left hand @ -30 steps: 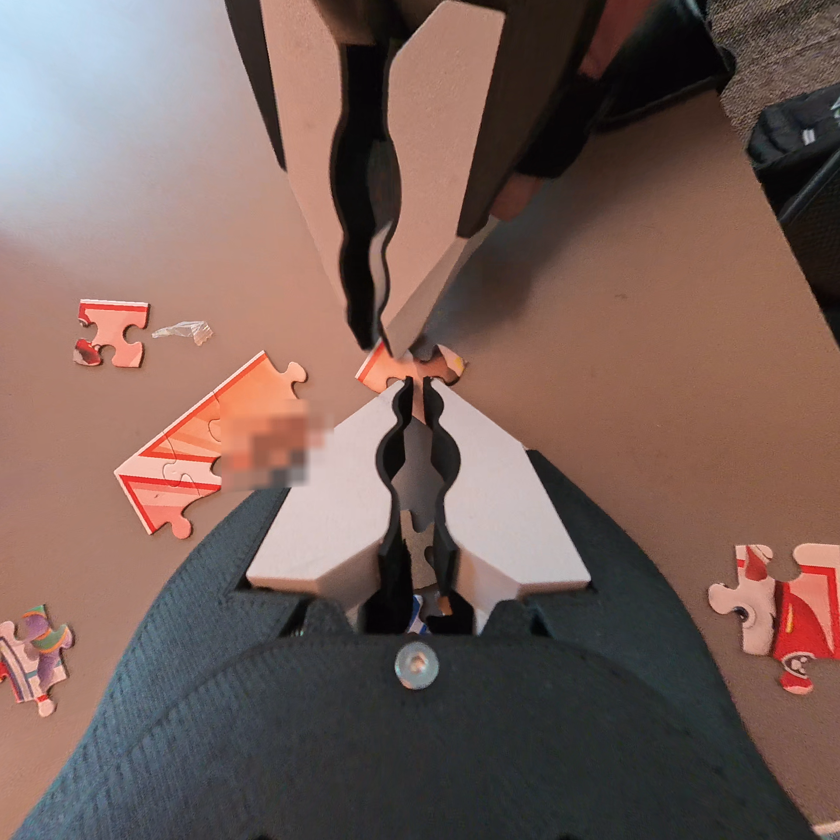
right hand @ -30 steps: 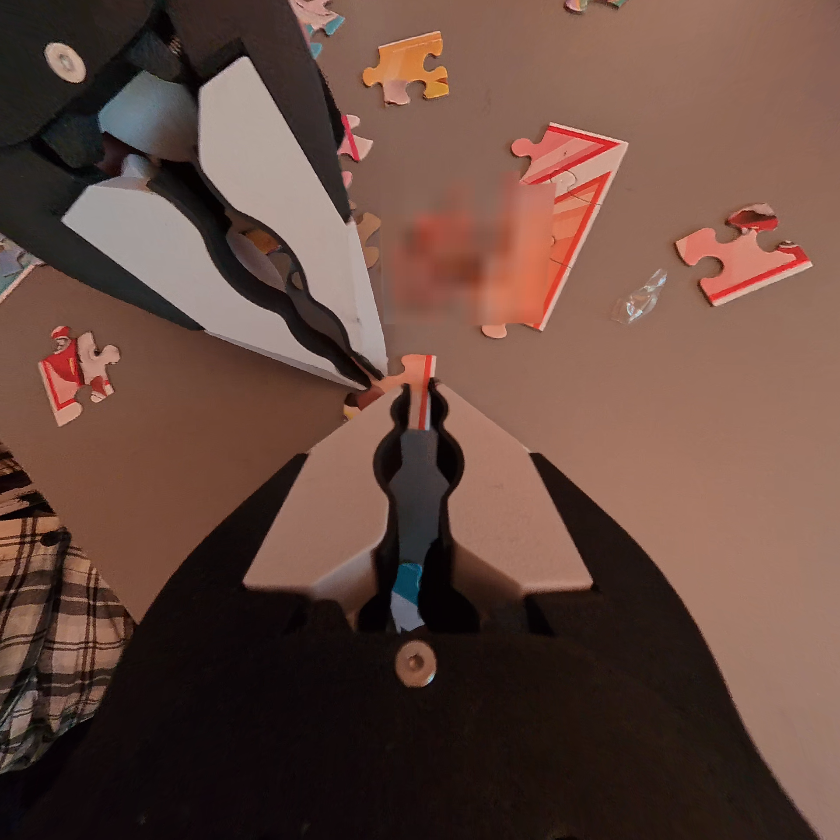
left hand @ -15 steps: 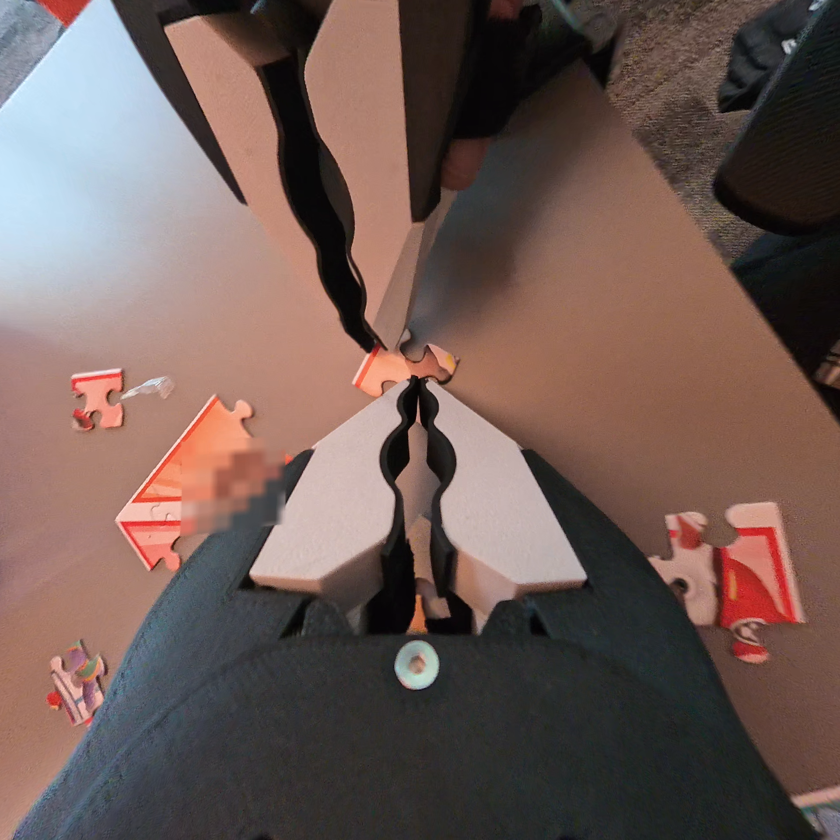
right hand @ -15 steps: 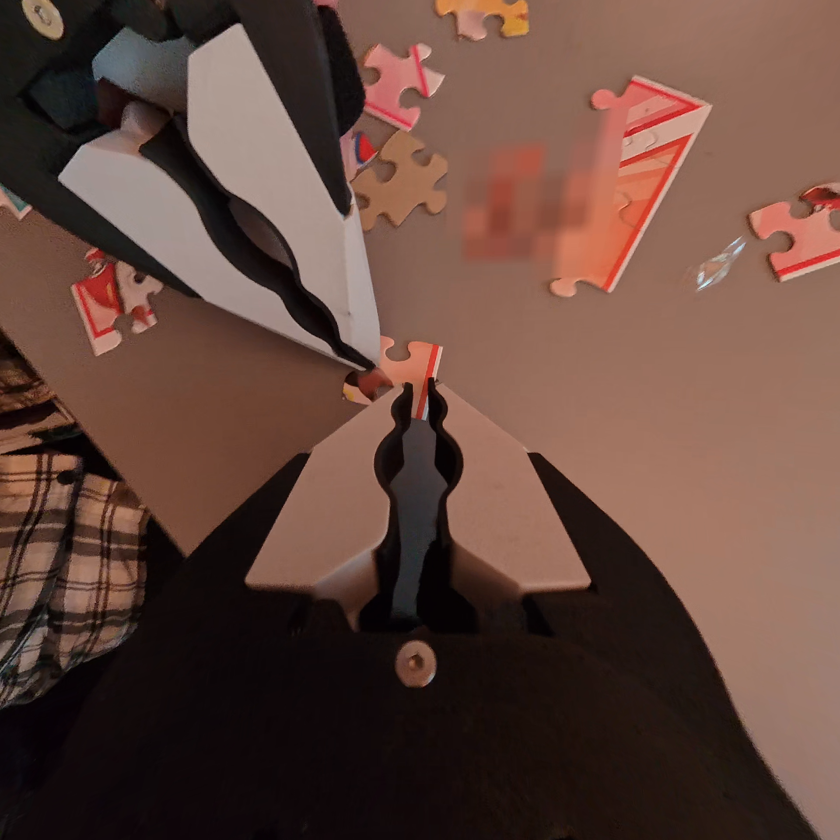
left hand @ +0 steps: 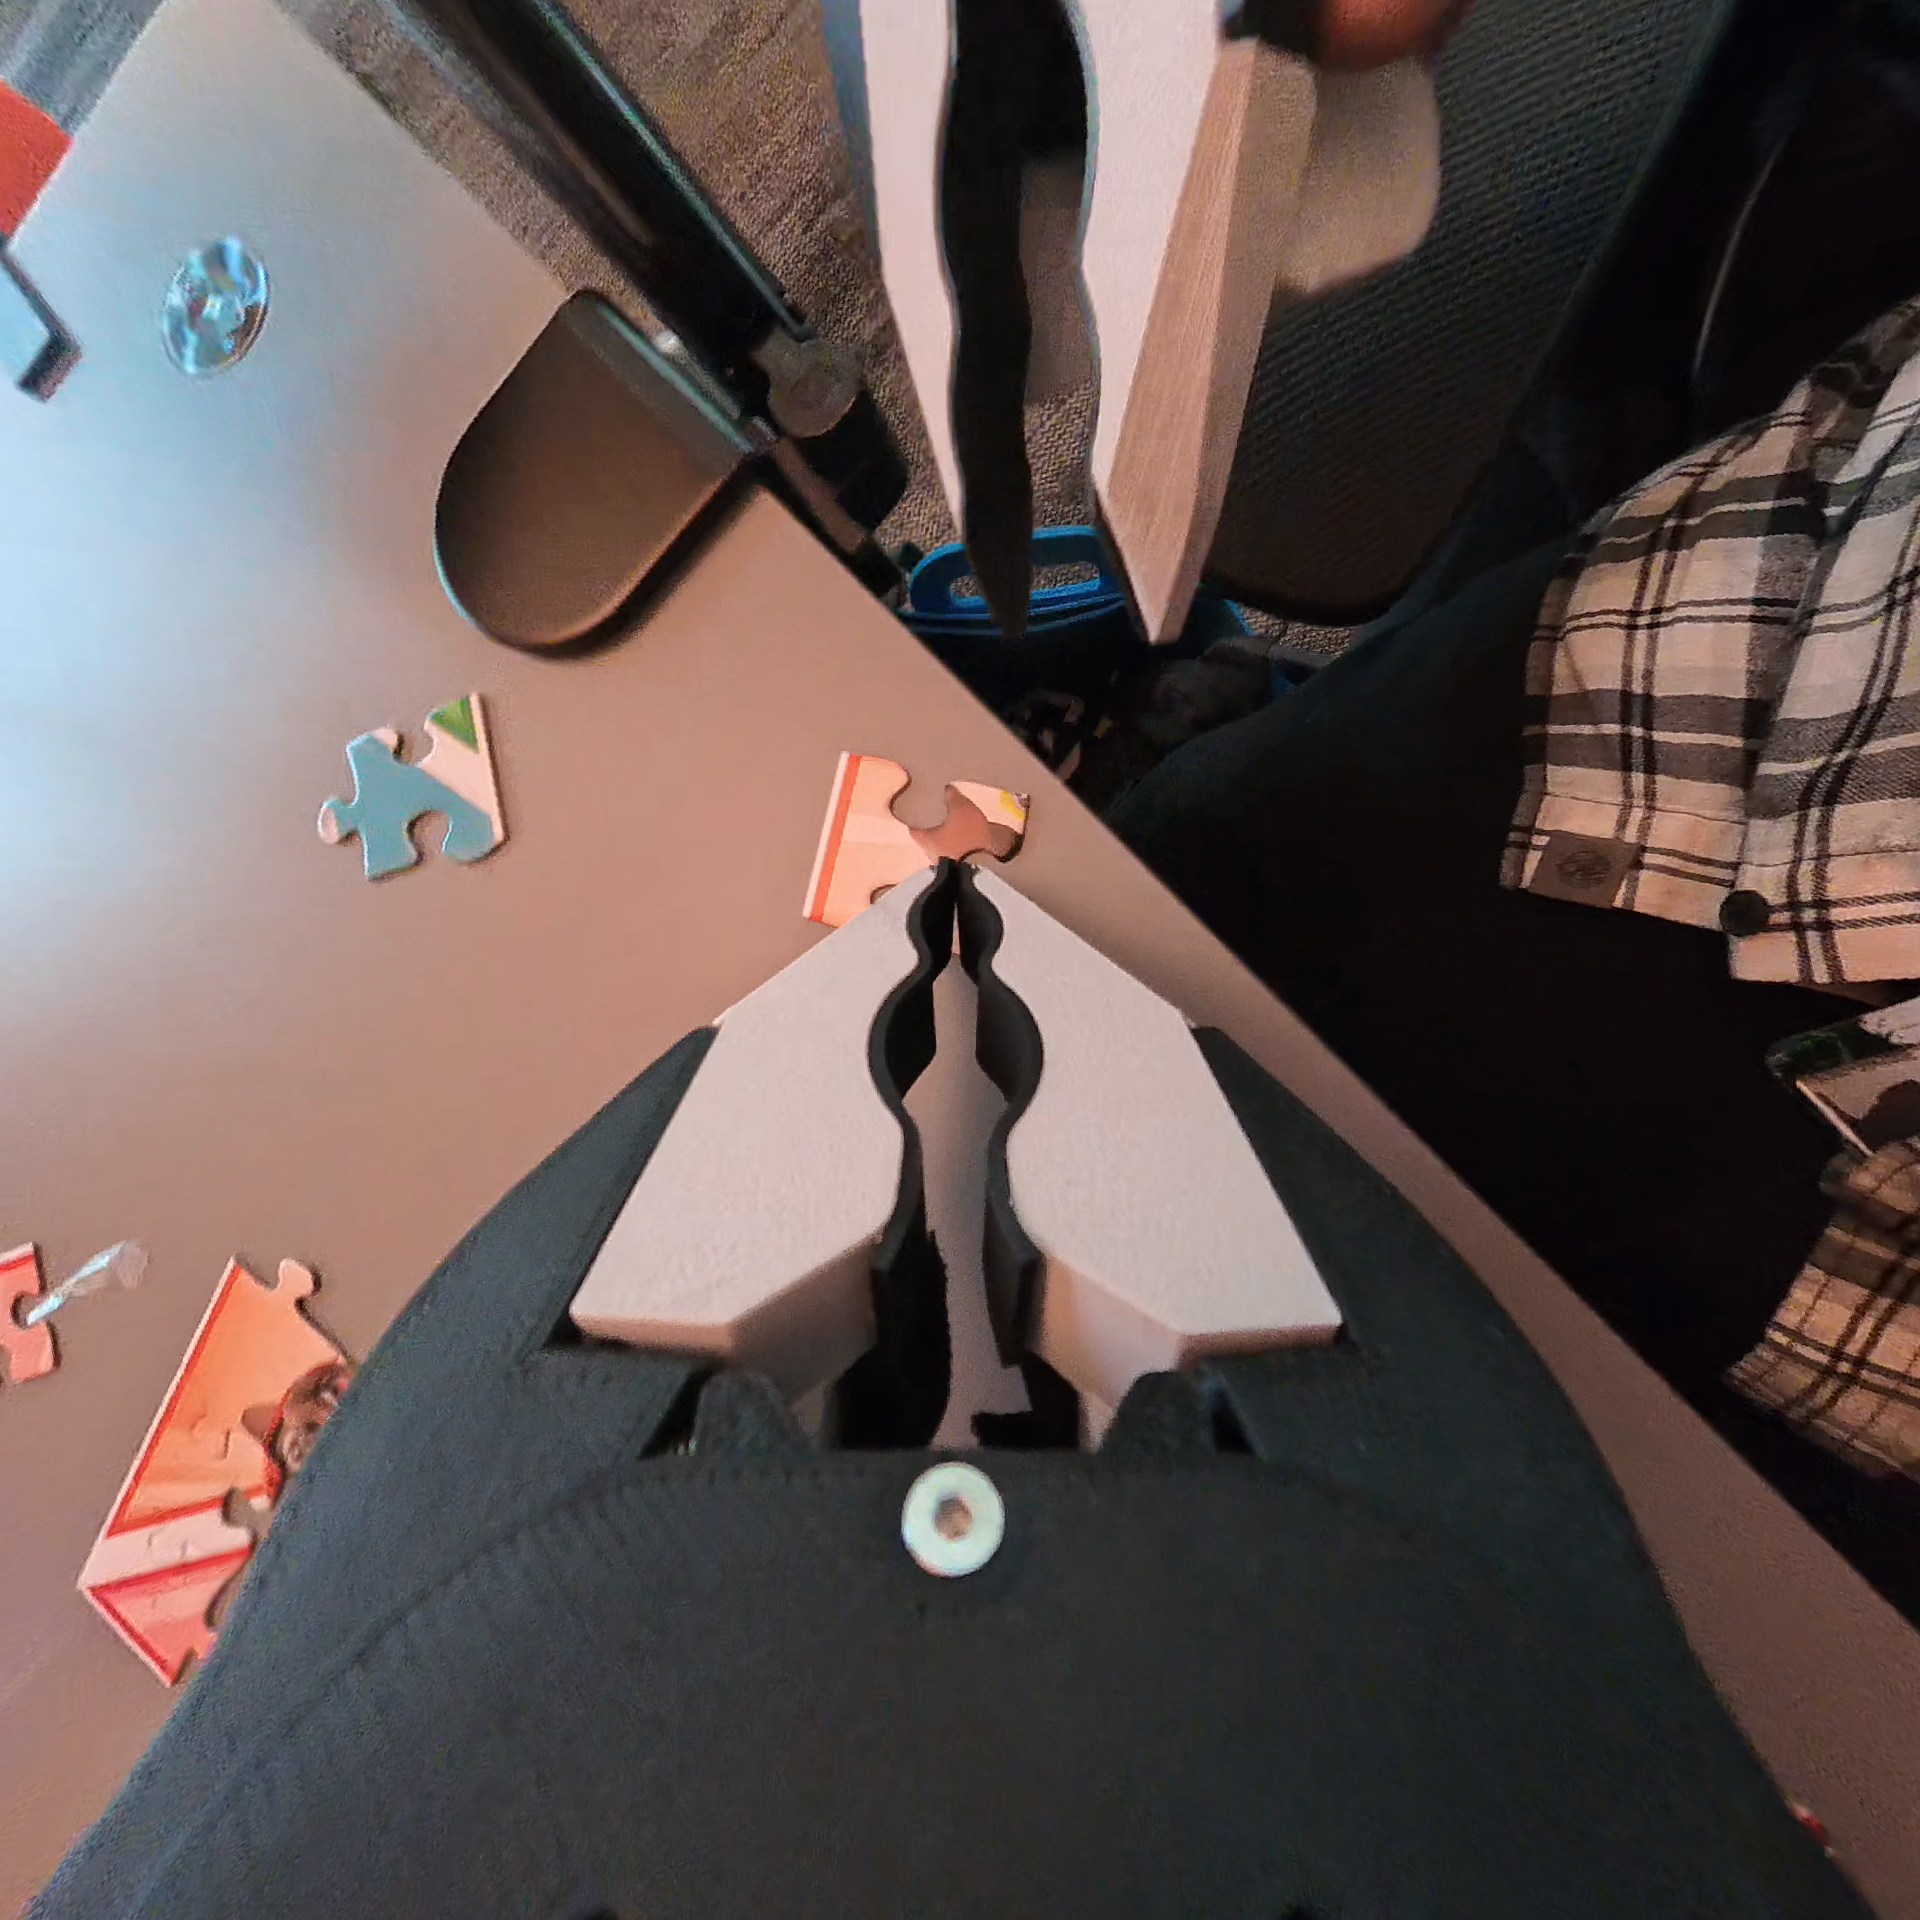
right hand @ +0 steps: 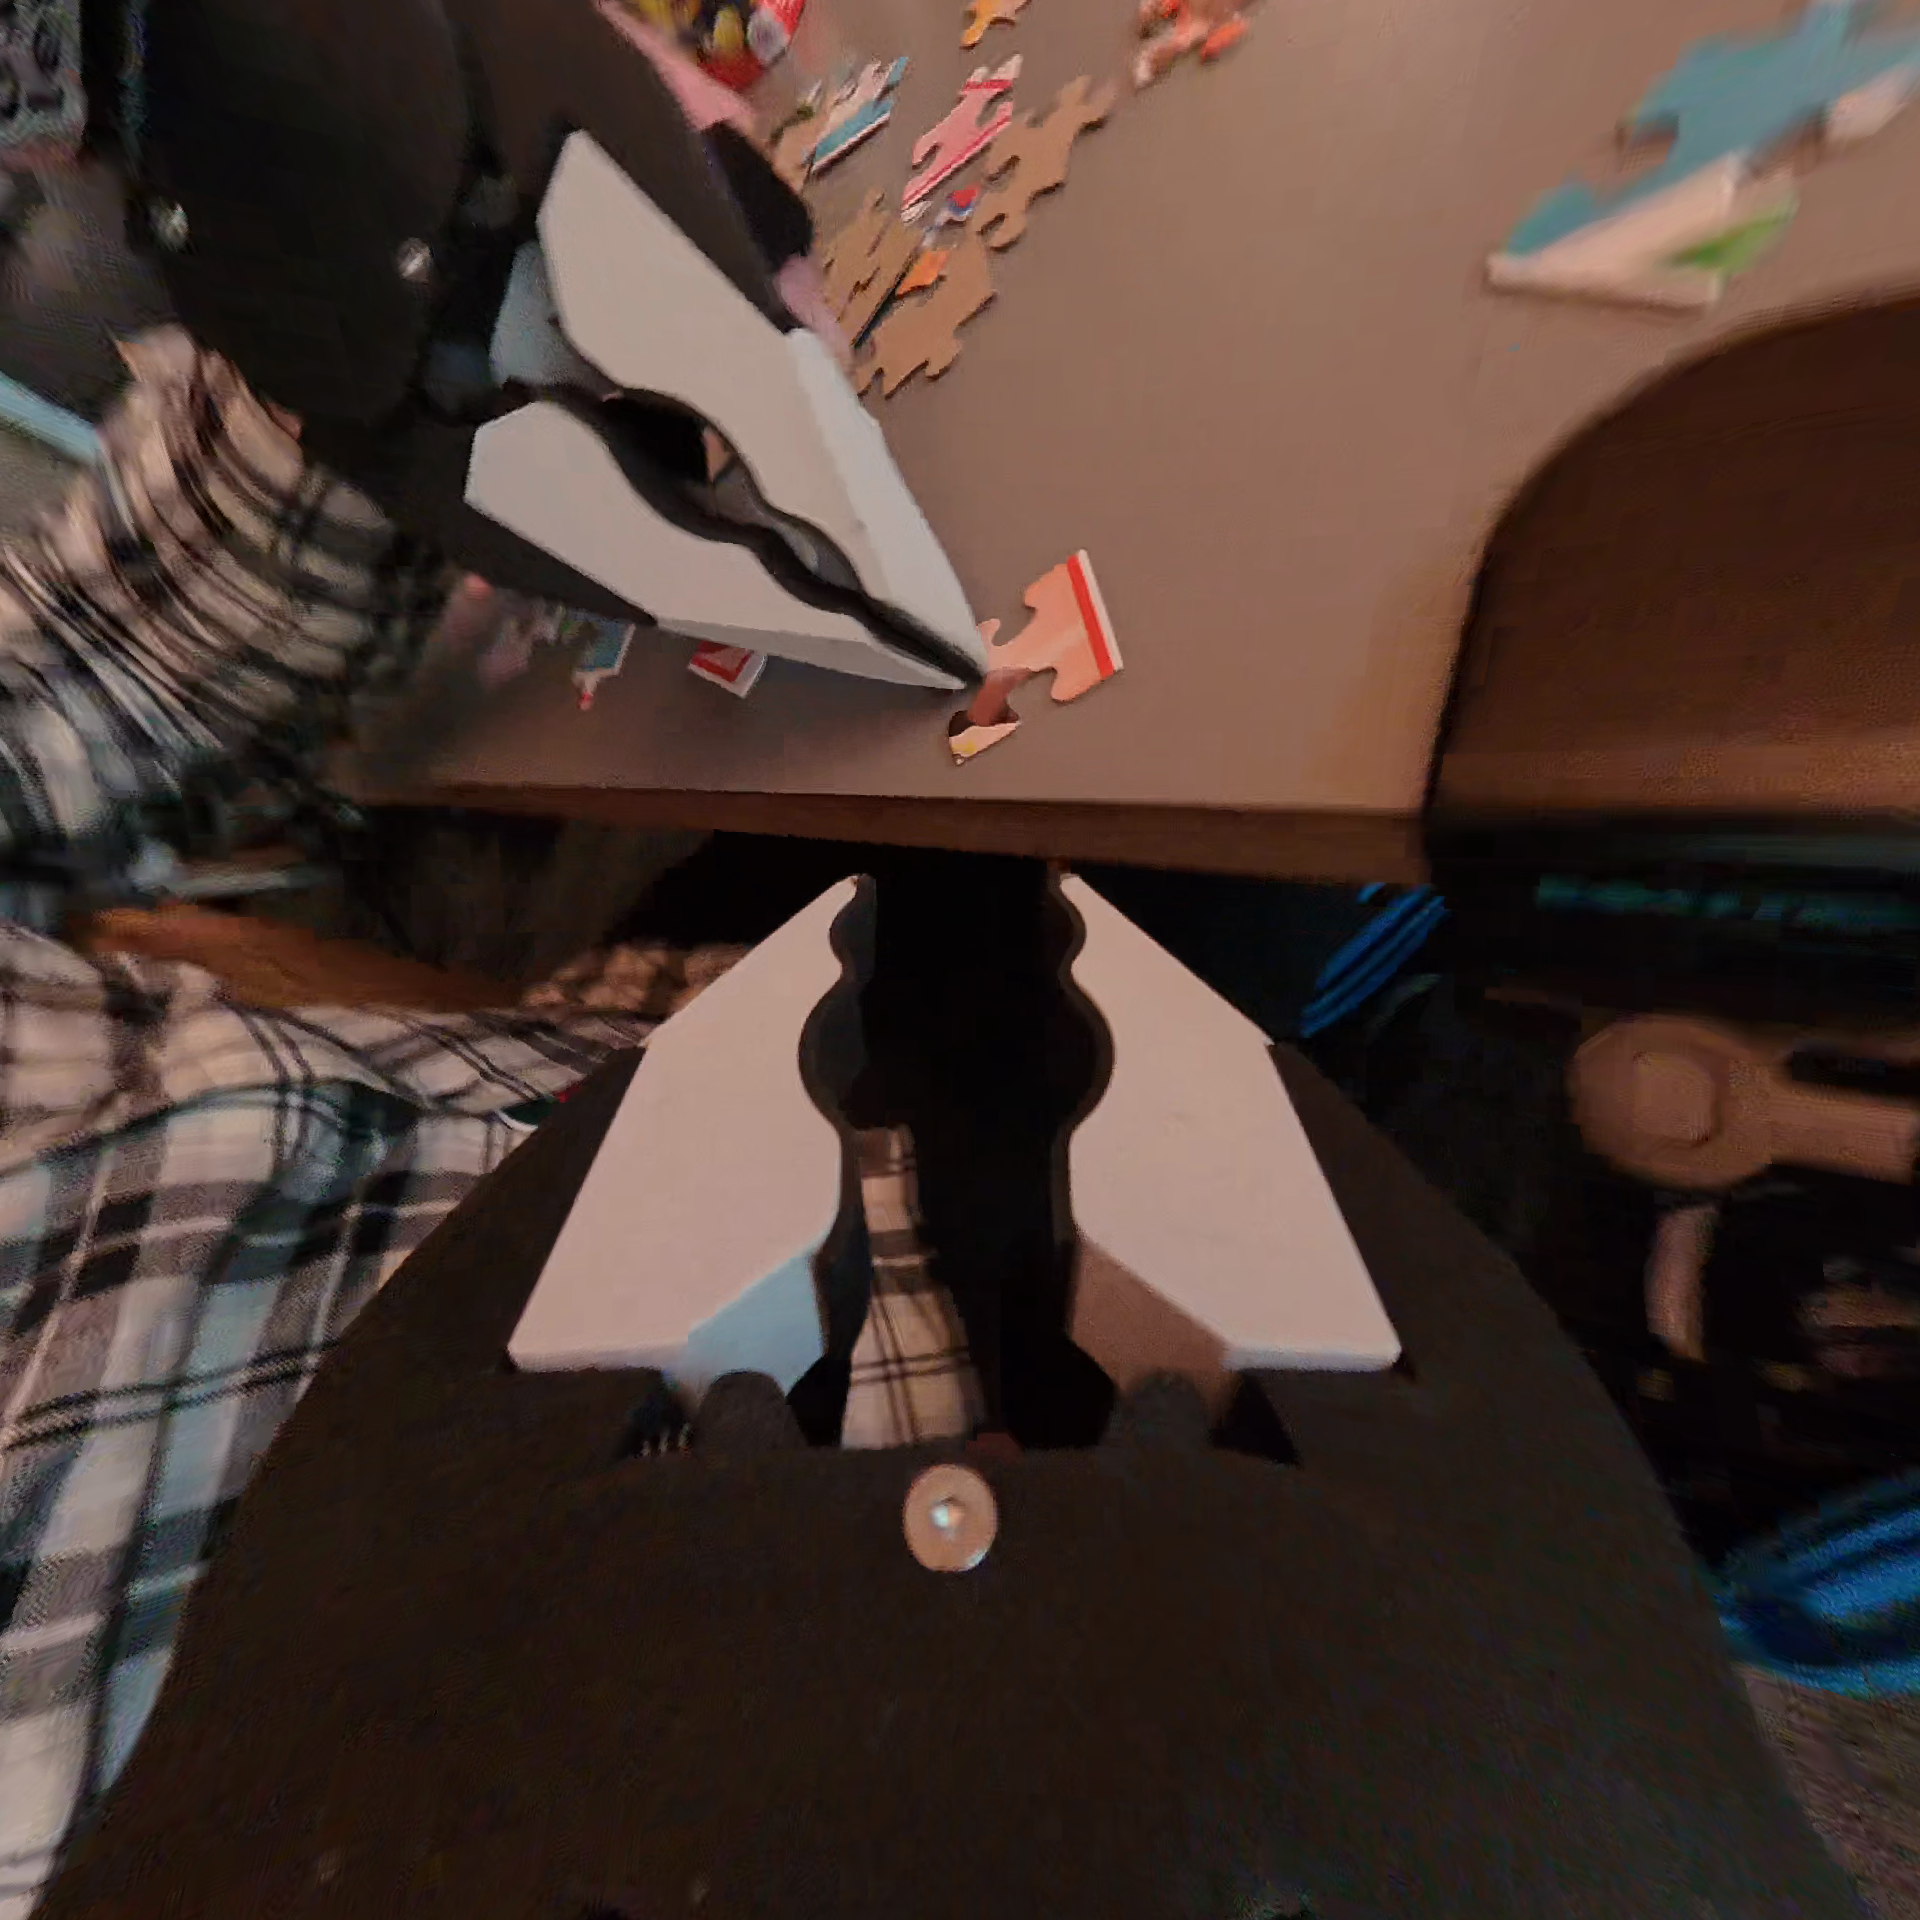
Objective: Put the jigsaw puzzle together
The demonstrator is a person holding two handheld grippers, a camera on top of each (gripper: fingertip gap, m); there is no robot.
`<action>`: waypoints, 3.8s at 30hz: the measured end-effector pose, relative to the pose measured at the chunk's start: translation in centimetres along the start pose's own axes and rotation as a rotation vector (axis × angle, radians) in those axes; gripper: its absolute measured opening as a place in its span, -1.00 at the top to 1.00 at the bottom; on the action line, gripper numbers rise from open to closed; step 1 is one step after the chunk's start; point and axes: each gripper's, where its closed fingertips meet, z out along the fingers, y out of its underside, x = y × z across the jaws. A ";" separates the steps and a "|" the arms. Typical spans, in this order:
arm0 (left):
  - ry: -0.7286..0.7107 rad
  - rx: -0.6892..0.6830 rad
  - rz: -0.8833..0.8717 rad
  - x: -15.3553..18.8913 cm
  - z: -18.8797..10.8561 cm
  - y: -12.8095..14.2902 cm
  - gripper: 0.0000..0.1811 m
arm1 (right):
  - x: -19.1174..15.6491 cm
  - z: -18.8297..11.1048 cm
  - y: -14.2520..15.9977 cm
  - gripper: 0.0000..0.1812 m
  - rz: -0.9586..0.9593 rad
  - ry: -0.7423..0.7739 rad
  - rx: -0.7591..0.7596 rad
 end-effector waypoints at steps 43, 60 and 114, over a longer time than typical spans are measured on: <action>-0.130 -0.022 -0.475 -13.7 -2.8 10.0 0.66 | 4.9 7.3 -15.3 1.00 0.177 0.019 0.086; -0.108 -0.018 -0.383 -13.1 -2.8 9.6 0.64 | 7.2 11.3 -15.4 0.91 0.368 0.101 0.040; -0.097 -0.027 -0.421 -13.2 -3.6 10.0 0.71 | 8.4 10.7 -17.9 1.00 -0.327 0.377 -0.216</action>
